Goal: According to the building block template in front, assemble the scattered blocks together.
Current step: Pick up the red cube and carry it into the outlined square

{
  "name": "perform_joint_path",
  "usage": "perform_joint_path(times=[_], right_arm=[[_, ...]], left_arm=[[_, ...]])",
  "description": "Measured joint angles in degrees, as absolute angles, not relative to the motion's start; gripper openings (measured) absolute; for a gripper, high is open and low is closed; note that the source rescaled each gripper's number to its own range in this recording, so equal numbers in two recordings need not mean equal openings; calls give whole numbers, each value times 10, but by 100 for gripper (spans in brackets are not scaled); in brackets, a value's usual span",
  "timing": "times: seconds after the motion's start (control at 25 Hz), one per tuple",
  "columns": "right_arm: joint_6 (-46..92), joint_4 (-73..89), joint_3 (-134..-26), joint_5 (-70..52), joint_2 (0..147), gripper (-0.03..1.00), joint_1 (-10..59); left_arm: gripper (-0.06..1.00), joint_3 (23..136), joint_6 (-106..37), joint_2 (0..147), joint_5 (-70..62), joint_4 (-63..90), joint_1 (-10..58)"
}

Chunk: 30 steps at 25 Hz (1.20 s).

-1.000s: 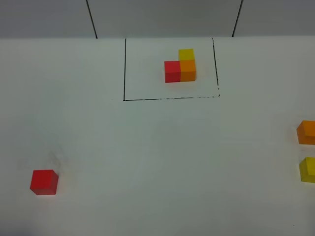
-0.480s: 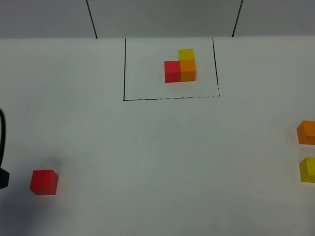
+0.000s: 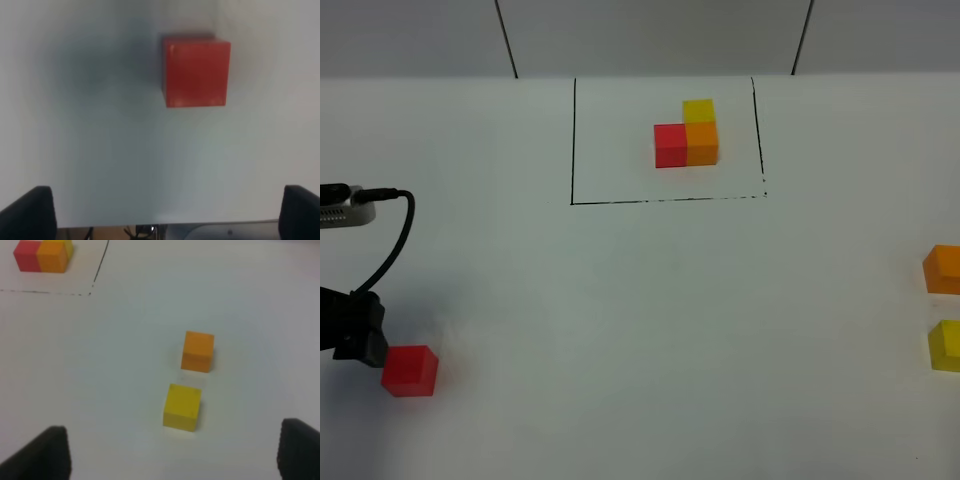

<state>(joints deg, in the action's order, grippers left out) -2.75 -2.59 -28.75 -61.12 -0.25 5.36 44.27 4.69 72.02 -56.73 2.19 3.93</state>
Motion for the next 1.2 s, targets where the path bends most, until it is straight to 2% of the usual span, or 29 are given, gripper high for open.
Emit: perform_joint_path(times=[0.64,1.2], right_arm=[[-28,-26,-287,-611,-3,70,54],[-28,-26,-287,-611,-3,70,54]], left_arm=[[94,447,53,686,-524,28,39],[94,447,51,785,-483,72,49]])
